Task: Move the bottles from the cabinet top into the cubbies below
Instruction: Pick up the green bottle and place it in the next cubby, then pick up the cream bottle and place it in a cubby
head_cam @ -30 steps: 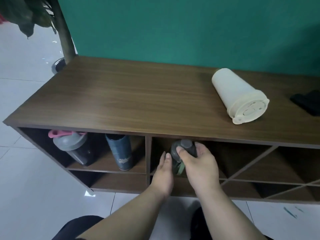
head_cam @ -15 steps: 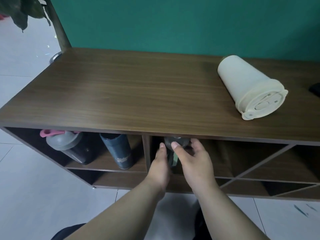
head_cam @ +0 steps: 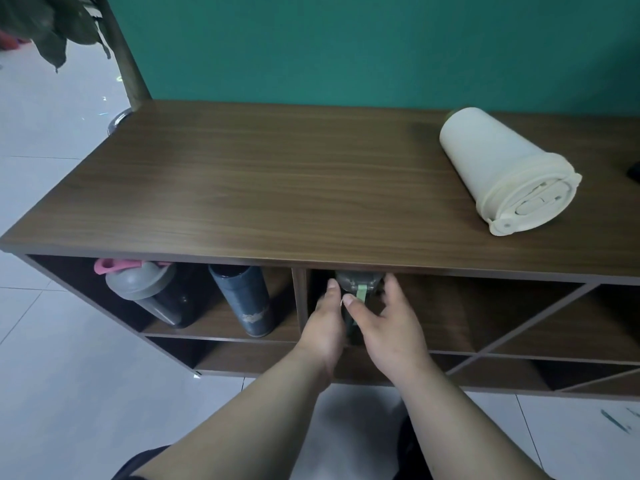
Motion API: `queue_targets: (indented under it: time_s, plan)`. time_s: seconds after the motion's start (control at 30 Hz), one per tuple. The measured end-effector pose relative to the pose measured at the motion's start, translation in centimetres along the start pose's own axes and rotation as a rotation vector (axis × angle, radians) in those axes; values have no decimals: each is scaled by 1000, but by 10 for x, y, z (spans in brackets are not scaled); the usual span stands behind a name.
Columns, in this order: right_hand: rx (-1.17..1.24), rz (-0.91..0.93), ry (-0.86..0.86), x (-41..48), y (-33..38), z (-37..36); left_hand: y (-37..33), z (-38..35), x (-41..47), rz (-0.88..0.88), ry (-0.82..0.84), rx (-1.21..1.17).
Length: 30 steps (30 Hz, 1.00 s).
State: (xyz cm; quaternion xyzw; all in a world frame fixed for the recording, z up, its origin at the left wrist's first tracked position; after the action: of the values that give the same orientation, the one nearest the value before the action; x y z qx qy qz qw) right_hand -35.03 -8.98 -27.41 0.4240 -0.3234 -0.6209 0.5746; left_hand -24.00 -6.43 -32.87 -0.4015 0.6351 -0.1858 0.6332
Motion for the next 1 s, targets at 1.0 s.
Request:
queue_targets:
  time_s: [1.0]
  plan:
    - [-61,192,-700,-61,96,196,5,-35,-95,-74,188,69]
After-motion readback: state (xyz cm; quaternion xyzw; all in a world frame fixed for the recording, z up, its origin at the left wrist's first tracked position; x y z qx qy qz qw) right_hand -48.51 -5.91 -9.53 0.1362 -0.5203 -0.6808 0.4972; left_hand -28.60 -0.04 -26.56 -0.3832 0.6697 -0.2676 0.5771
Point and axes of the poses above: each hand's wrist, its own x-axis towards the middle knuckle, its own z-axis out of the back of the hand, y = z × x, the point moved 8 cm from there along x, towards the middle knuckle, and after that the axes turned 1 degree about -y, right-handed, at the moved point
